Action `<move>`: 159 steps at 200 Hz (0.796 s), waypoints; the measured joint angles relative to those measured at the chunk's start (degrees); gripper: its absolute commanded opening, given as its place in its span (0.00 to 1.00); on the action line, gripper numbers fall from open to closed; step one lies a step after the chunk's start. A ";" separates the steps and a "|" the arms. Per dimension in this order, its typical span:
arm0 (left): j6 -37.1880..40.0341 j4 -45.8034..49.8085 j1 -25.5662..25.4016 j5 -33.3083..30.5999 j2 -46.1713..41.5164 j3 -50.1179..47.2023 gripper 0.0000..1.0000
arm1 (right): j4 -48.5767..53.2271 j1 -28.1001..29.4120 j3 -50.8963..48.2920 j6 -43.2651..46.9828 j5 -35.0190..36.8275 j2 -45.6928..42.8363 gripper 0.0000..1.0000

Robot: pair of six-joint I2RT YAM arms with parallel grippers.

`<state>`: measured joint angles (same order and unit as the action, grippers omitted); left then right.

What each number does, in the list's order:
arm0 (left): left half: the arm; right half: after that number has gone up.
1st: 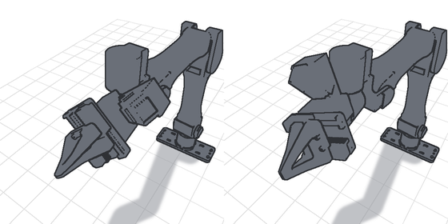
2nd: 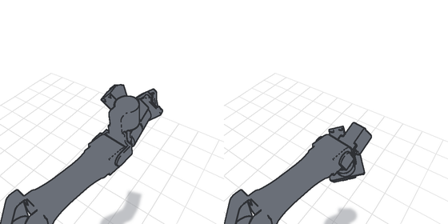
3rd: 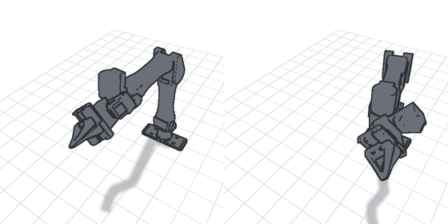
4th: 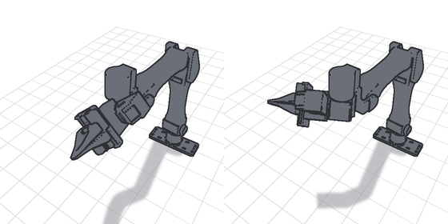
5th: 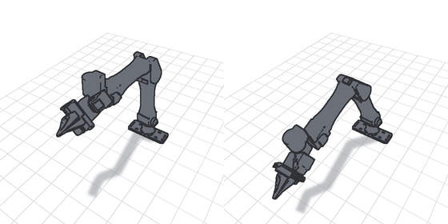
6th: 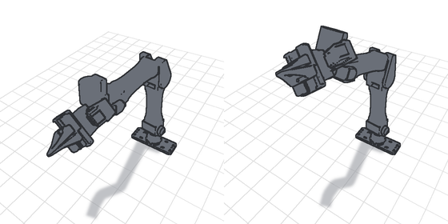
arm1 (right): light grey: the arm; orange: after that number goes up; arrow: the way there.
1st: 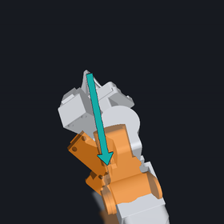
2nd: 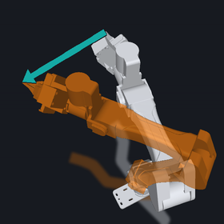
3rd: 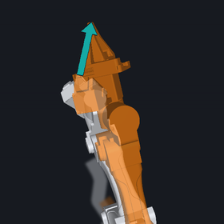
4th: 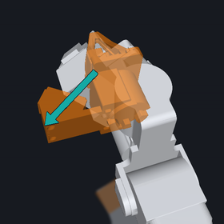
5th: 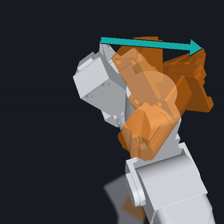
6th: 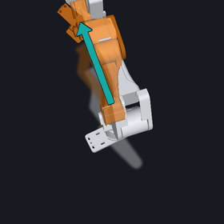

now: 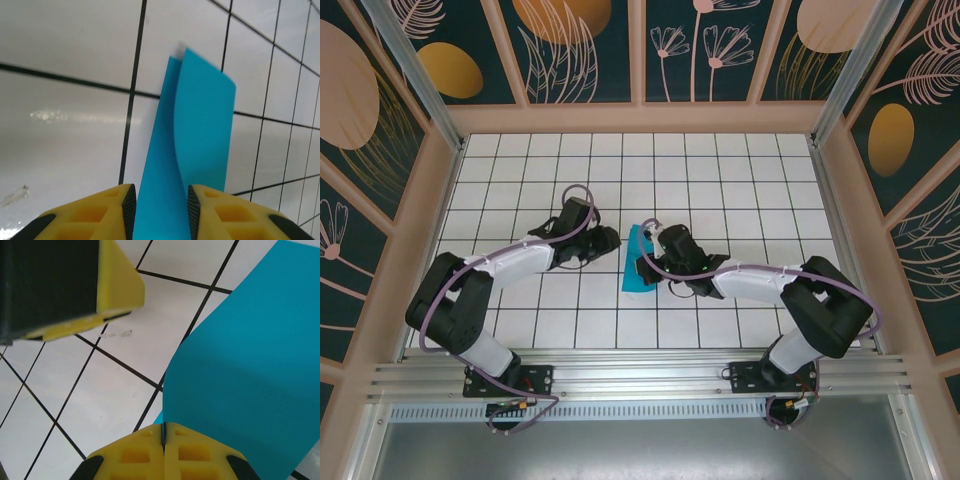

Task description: Fold a paper plane with a square sheet of paper (pick it up from the middle)

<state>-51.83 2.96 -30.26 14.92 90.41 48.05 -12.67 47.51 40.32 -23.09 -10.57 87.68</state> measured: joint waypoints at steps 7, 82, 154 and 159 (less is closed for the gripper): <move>-0.35 -0.39 0.00 0.59 -0.24 -0.81 0.33 | -0.07 -0.31 -0.11 0.00 -0.52 0.00 0.00; -2.97 -3.72 -3.67 2.82 -0.76 -2.89 0.24 | -1.60 -5.44 -4.09 -1.60 -8.59 -0.22 0.00; -7.19 -6.71 -6.32 3.10 -1.29 -5.68 0.16 | -5.62 -5.95 -6.99 -5.64 -9.64 -0.98 0.00; -7.32 -7.06 -6.51 3.17 -1.16 -5.68 0.16 | -5.64 -5.95 -7.28 -5.84 -9.60 -1.22 0.00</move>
<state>-59.16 -4.10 -36.77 18.09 89.25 42.37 -18.31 41.56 33.04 -28.93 -20.16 86.46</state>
